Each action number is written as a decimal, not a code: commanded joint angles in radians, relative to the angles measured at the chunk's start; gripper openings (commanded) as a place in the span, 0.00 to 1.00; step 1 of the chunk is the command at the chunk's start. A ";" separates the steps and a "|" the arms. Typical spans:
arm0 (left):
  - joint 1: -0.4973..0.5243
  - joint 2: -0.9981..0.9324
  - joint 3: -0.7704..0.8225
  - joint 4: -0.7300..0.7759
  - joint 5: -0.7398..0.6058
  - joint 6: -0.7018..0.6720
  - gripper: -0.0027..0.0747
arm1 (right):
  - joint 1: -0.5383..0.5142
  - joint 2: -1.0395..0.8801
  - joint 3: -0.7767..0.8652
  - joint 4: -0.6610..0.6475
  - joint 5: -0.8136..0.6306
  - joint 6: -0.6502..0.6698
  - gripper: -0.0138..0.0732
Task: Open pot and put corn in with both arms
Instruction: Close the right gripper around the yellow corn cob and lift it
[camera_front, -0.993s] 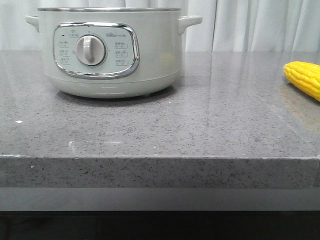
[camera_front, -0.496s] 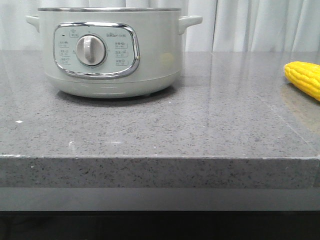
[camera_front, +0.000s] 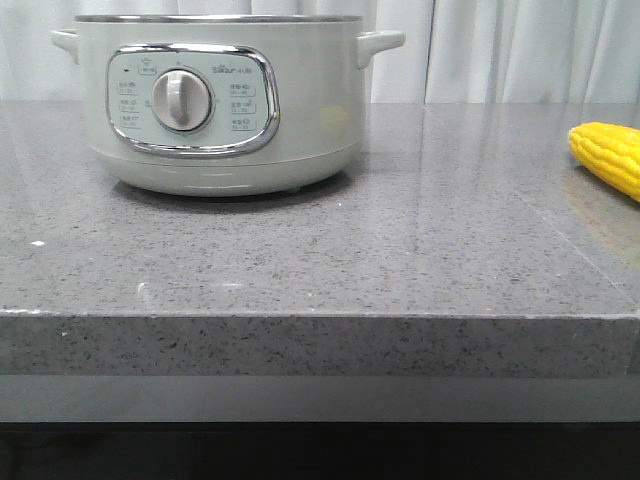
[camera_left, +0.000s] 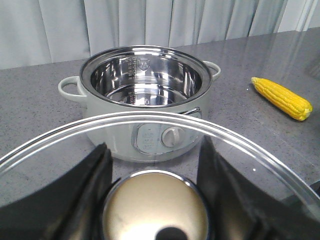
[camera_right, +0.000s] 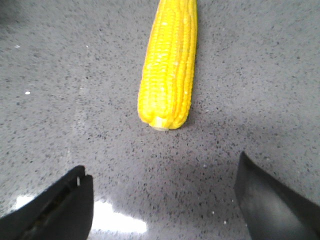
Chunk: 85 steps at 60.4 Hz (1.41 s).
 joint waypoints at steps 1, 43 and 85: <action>-0.003 0.002 -0.036 -0.010 -0.150 -0.007 0.30 | -0.001 0.077 -0.083 -0.019 -0.013 -0.001 0.84; -0.003 0.002 -0.036 -0.010 -0.152 -0.007 0.30 | -0.013 0.506 -0.332 -0.019 -0.073 -0.001 0.84; -0.003 0.002 -0.036 -0.010 -0.152 -0.007 0.30 | -0.012 0.567 -0.411 -0.019 0.026 -0.001 0.56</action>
